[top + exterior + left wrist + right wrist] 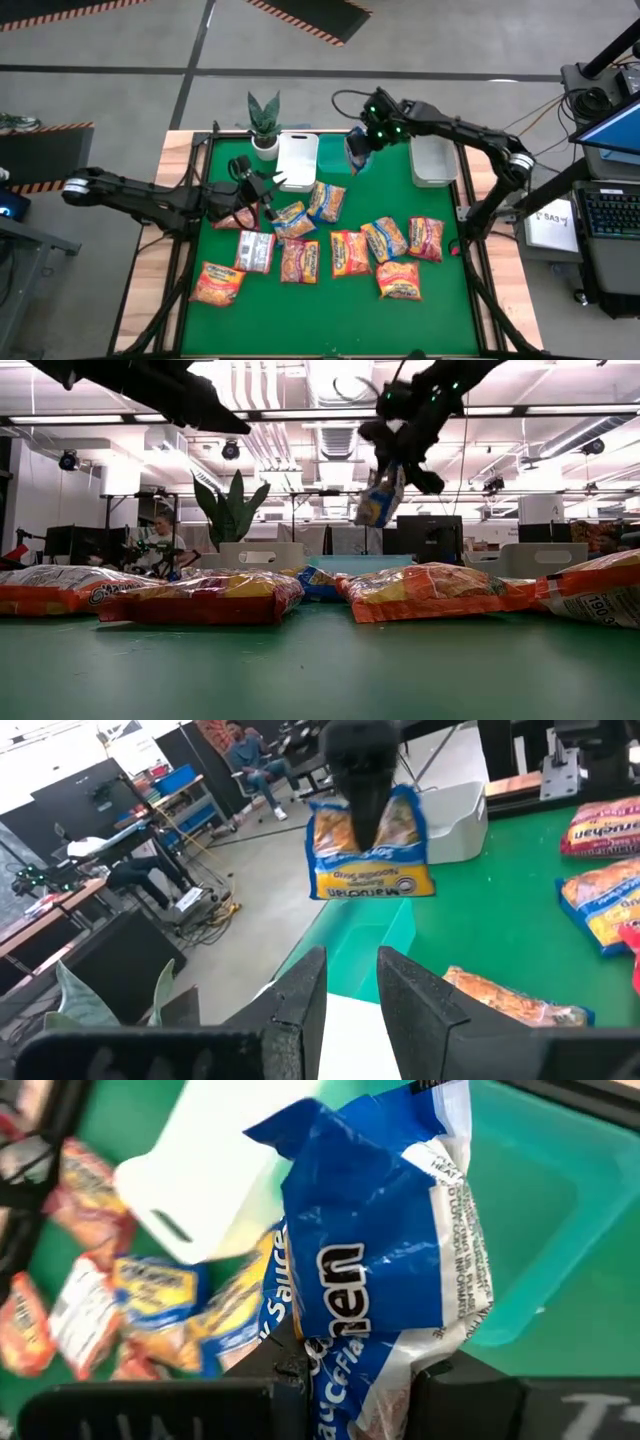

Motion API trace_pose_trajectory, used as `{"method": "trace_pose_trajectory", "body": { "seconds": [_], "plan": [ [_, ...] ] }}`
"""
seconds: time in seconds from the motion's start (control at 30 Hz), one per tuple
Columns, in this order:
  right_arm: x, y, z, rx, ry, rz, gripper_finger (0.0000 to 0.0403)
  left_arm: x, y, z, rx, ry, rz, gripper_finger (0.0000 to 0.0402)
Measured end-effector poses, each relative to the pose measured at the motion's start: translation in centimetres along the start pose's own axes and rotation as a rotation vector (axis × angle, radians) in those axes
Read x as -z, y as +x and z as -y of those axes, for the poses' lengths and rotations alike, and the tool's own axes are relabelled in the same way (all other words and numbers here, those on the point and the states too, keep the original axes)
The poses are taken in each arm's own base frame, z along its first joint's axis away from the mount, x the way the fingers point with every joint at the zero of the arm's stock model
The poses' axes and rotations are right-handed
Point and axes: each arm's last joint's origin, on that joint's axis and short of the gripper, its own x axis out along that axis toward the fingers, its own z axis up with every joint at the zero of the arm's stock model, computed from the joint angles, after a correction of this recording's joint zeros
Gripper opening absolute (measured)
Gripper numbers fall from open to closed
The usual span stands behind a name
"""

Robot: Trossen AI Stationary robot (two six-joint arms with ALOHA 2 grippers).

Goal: Sort Maruchan noodles
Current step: Put the blue noodle pack into the gray bin

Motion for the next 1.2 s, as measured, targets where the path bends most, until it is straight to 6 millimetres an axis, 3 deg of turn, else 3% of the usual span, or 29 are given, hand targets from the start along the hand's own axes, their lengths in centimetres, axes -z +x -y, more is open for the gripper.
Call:
{"method": "trace_pose_trajectory", "body": {
  "seconds": [0.3, 0.57, 0.93, 1.2],
  "plan": [
    [-3.6, 2.0, 4.1, -0.004, 0.095, -0.061, 0.0061, 0.2, 0.3, 0.3, 0.004, 0.029, -0.015, 0.0075],
    [-5.3, 0.2, 4.6, -0.057, 0.085, -0.021, 0.0061, 0.2, 0.3, 0.3, 0.003, 0.029, -0.016, 0.0075],
    [-4.5, -3.8, 3.6, 0.071, 0.052, -0.123, 0.0061, 0.3, 0.4, 0.4, 0.004, 0.032, -0.018, 0.0075],
    [-3.1, -5.0, 4.5, 0.197, 0.082, -0.235, 0.0061, 0.3, 0.4, 0.4, 0.004, 0.033, -0.02, 0.0075]
  ]
}}
